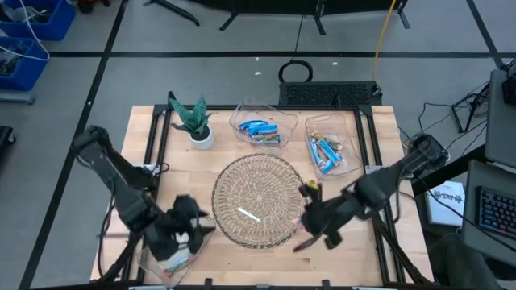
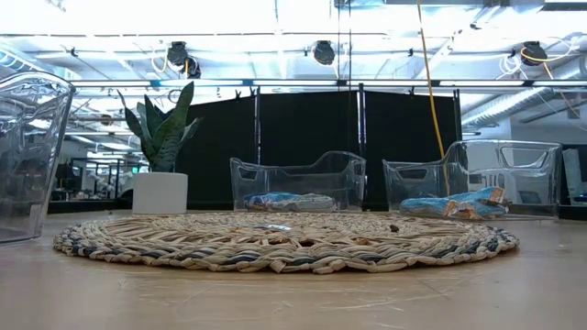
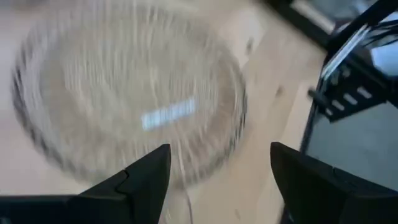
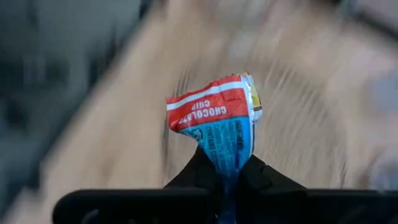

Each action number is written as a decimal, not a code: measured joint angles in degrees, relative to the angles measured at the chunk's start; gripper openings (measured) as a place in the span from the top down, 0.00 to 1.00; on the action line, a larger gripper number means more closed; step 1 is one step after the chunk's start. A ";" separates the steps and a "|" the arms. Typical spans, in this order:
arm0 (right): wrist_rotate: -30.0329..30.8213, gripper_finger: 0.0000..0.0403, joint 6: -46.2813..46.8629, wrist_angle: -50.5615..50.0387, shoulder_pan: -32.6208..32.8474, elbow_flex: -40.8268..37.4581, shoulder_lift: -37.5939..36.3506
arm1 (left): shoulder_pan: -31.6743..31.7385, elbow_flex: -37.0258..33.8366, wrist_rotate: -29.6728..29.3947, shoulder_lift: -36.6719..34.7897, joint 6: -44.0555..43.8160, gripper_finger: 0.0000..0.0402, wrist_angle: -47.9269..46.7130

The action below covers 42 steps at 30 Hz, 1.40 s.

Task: Pick and place Granola Bars by type
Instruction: Put the red granola bar into the bottom transparent bin

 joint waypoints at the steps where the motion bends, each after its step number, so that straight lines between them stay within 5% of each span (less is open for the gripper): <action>1: 0.58 0.98 0.21 3.63 -0.90 2.32 -0.02 | 1.24 0.58 -1.26 -0.69 4.78 0.33 1.06; 8: -3.91 0.98 -4.03 37.46 -6.37 7.45 -0.07 | 12.12 2.23 -4.77 -2.26 41.12 0.37 22.62; 16: -5.05 0.98 -2.40 42.53 -10.54 7.38 0.04 | 21.02 2.32 2.02 -2.28 69.19 0.29 50.42; 22: -5.15 0.98 -1.94 43.24 -11.79 7.35 0.45 | 24.12 2.34 15.47 -1.83 67.63 0.26 51.41; 30: -5.26 0.98 -0.50 43.31 -13.28 7.31 0.50 | 22.95 2.32 24.34 -1.59 71.94 0.31 55.70; 42: -8.39 0.99 1.15 49.28 -15.09 7.26 6.59 | 25.50 2.25 19.53 0.80 69.51 0.32 58.70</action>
